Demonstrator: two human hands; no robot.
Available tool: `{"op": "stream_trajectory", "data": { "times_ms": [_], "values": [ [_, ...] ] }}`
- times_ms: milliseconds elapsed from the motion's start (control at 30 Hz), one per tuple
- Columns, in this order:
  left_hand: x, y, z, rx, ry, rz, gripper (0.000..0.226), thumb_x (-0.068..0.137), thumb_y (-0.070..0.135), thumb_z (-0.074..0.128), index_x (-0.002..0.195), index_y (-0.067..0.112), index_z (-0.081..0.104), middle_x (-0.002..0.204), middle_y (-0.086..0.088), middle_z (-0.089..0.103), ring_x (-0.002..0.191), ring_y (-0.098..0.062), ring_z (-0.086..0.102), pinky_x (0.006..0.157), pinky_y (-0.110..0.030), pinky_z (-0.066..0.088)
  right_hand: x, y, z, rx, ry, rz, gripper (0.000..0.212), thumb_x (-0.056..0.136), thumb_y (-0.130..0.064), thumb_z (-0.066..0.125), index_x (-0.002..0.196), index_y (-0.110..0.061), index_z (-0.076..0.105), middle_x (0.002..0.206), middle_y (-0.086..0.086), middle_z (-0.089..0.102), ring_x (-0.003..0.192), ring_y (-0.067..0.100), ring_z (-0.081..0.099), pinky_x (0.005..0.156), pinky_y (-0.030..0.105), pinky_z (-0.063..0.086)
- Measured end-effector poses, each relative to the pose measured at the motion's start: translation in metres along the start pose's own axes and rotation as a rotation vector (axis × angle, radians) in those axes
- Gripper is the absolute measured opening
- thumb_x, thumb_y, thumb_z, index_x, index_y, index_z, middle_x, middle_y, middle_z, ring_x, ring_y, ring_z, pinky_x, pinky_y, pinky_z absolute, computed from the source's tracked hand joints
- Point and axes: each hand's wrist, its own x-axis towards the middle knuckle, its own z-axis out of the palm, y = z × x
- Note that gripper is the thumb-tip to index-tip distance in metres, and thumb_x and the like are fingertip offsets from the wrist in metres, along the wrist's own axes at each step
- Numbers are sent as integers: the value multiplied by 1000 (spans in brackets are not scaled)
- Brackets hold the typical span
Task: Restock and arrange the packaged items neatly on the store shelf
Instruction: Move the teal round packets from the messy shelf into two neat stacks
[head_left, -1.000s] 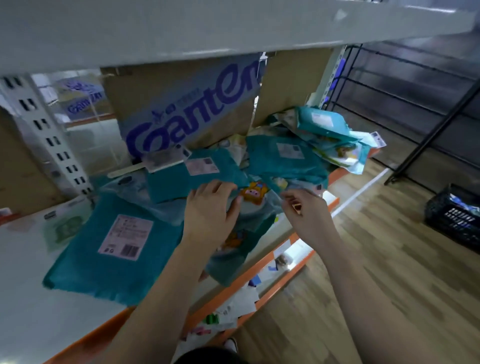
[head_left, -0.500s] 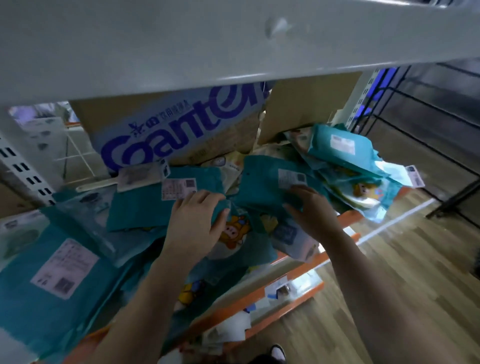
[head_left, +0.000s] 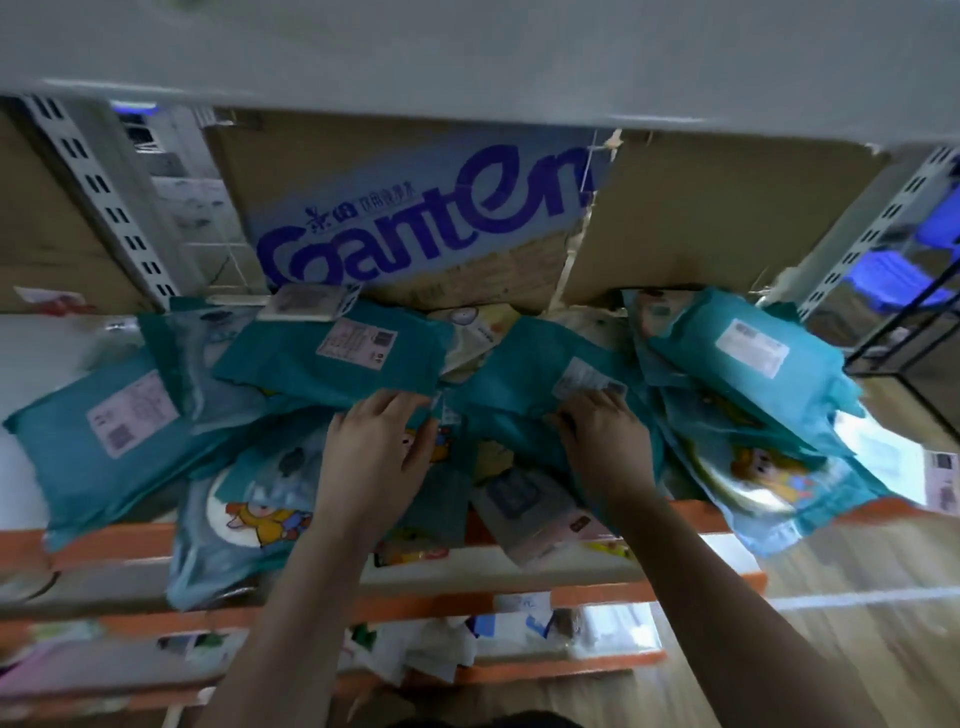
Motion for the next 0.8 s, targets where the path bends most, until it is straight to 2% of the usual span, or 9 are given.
{"op": "stream_trajectory", "data": {
  "times_ms": [100, 233, 300, 367, 467, 533, 633, 700, 800],
  "values": [
    [-12, 6, 2, -1, 20, -37, 26, 94, 28, 58, 113, 13, 66, 108, -5, 65, 96, -28, 63, 80, -47, 51, 18, 7, -22, 156, 57, -47, 18, 89, -23, 67, 85, -6, 63, 88, 14, 66, 82, 34, 60, 60, 37, 46],
    [-17, 18, 7, 18, 27, -69, 27, 95, 28, 56, 114, 13, 66, 107, -6, 65, 97, -31, 61, 83, -46, 48, 39, 19, -52, 351, 134, -73, 20, 96, -21, 58, 85, -4, 59, 76, 9, 63, 69, 28, 59, 56, 37, 46],
    [-17, 25, 10, 10, 32, -75, 26, 94, 27, 57, 114, 12, 66, 106, -7, 65, 96, -32, 61, 83, -46, 48, 46, 25, -62, 424, 144, -65, 21, 97, -20, 56, 82, -6, 54, 69, 0, 56, 62, 20, 54, 56, 31, 41],
    [-16, 32, 13, -8, 30, -84, 26, 94, 27, 57, 114, 13, 66, 105, -8, 65, 96, -33, 60, 84, -46, 47, 51, 29, -68, 490, 161, -33, 19, 98, -18, 55, 81, -12, 46, 64, -7, 47, 58, 6, 47, 51, 16, 32],
    [-15, 37, 18, -19, 38, -74, 26, 94, 26, 57, 115, 12, 66, 106, -8, 66, 97, -32, 61, 85, -44, 46, 56, 35, -72, 572, 198, 24, 19, 99, -17, 51, 83, -11, 44, 66, -10, 45, 61, -8, 48, 52, 6, 31],
    [-13, 40, 21, -20, 43, -70, 26, 94, 26, 57, 115, 12, 66, 107, -8, 66, 98, -32, 61, 86, -44, 46, 56, 40, -72, 658, 228, 103, 20, 100, -22, 48, 84, -12, 45, 67, -9, 46, 59, -9, 47, 52, 7, 32],
    [-10, 42, 26, -33, 37, -73, 27, 94, 27, 57, 115, 12, 66, 109, -8, 66, 99, -31, 61, 87, -45, 46, 54, 51, -70, 874, 251, 300, 23, 100, -32, 45, 81, -20, 47, 72, -6, 51, 62, 0, 47, 58, 18, 40],
    [-7, 42, 30, -33, 22, -77, 28, 94, 28, 57, 116, 13, 65, 110, -7, 65, 100, -31, 60, 87, -44, 46, 50, 59, -65, 980, 236, 453, 24, 101, -33, 43, 83, -19, 49, 76, 1, 52, 66, 8, 50, 62, 27, 42],
    [-5, 42, 36, -40, 5, -77, 27, 95, 29, 55, 115, 14, 65, 112, -6, 64, 102, -29, 59, 88, -44, 46, 40, 71, -54, 1057, 150, 662, 29, 101, -36, 43, 83, -16, 52, 75, 2, 55, 62, 5, 57, 59, 27, 48]
  ]
}}
